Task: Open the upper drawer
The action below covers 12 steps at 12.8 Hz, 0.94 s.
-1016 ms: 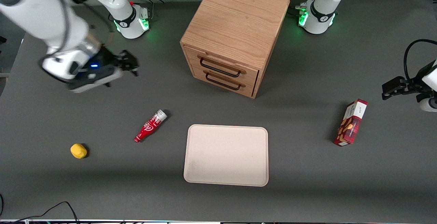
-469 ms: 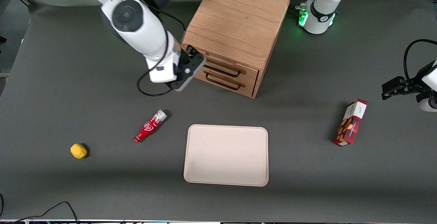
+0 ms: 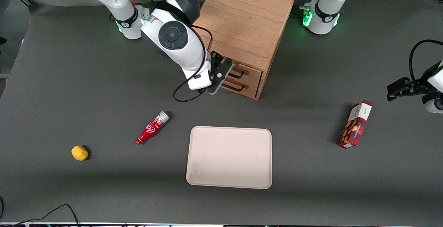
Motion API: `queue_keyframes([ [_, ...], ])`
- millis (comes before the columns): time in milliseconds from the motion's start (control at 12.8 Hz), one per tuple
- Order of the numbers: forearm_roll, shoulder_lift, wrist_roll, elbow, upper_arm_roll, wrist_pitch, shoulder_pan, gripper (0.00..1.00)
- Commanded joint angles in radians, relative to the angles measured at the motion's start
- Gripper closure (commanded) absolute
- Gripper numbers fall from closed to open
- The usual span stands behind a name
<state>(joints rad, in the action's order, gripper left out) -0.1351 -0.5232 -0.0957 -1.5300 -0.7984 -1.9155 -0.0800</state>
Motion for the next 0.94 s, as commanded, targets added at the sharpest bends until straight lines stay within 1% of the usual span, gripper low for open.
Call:
queue_keyframes([
  [0,-0.031,-0.035,-0.013,0.021,-0.007,-0.029,-0.027,0.00],
  [78,-0.037,-0.044,-0.013,0.018,-0.005,-0.045,-0.027,0.00],
  [234,-0.089,-0.064,-0.015,0.010,-0.005,-0.077,-0.027,0.00],
  [312,-0.101,-0.075,-0.018,0.011,-0.001,-0.089,-0.027,0.00],
  [469,-0.161,-0.086,-0.053,0.014,0.013,-0.106,-0.027,0.00],
  [547,-0.172,-0.089,-0.062,0.017,0.024,-0.111,-0.026,0.00],
  [859,-0.172,-0.090,-0.137,0.069,0.083,-0.115,-0.027,0.00],
])
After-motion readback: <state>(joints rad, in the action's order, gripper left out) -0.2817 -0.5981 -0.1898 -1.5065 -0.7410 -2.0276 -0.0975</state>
